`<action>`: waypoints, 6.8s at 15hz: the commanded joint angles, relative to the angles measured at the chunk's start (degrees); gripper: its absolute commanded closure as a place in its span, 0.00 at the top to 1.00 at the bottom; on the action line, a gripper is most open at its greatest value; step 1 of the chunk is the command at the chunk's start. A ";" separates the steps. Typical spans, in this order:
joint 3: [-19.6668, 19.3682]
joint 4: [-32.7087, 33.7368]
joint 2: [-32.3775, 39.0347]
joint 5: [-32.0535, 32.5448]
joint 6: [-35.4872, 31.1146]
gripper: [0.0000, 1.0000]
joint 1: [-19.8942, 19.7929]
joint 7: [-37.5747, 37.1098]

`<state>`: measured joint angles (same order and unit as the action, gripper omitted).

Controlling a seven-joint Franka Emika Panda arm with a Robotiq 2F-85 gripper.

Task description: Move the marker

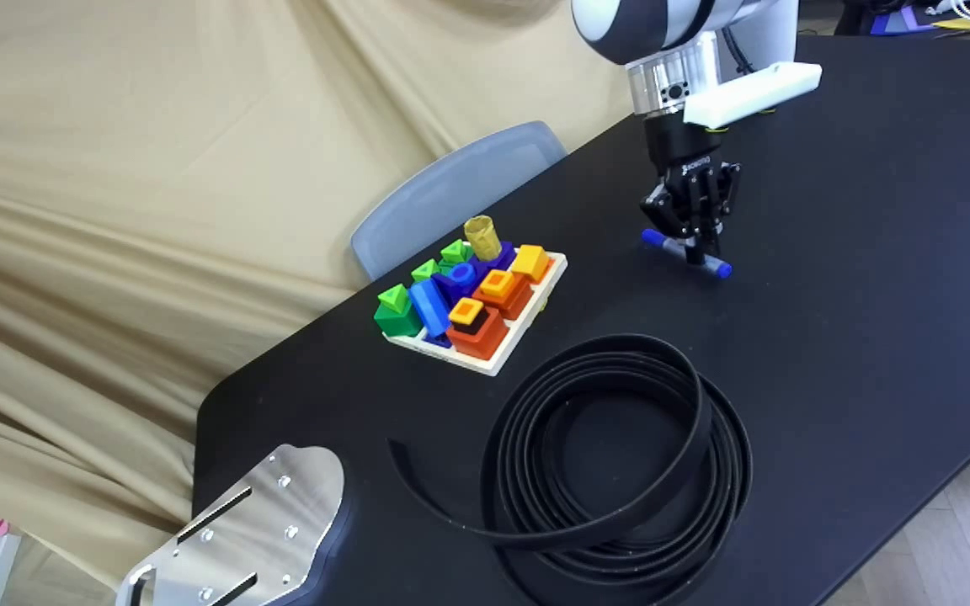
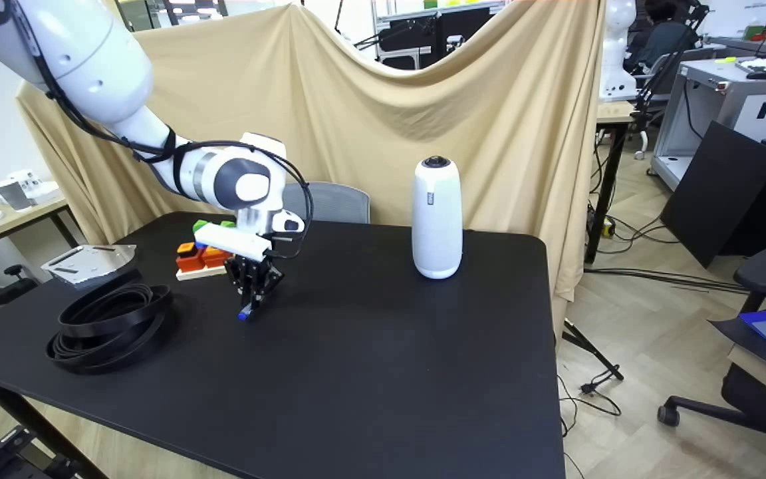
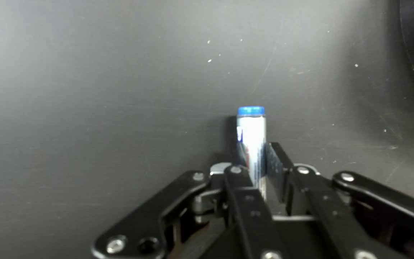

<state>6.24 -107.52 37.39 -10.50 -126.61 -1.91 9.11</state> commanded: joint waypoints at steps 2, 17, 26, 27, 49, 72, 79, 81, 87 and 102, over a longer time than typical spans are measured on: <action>-0.27 2.09 0.66 0.61 2.18 0.59 0.42 -0.18; -2.92 -4.48 -4.26 11.91 -21.13 1.00 8.26 -7.45; -3.29 -4.79 -4.60 12.00 -21.21 1.00 8.20 -7.51; -3.29 -4.79 -4.60 12.00 -21.21 1.00 8.20 -7.51; -5.29 -10.91 -3.90 12.86 -26.43 0.34 10.62 -11.07; -11.56 -35.71 -19.81 13.82 -38.75 0.05 2.90 -11.83; -5.46 -34.98 -14.14 8.06 -44.73 0.40 -0.67 -9.11; -3.21 -34.43 -13.10 6.32 -44.34 0.53 -2.04 -8.35; -0.31 -33.98 -13.65 4.37 -43.91 0.93 -3.88 -6.86; -3.42 -35.24 -19.21 6.04 -40.13 1.00 -1.75 -5.34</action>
<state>1.64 -141.82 18.55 -3.35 -166.68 -1.96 2.05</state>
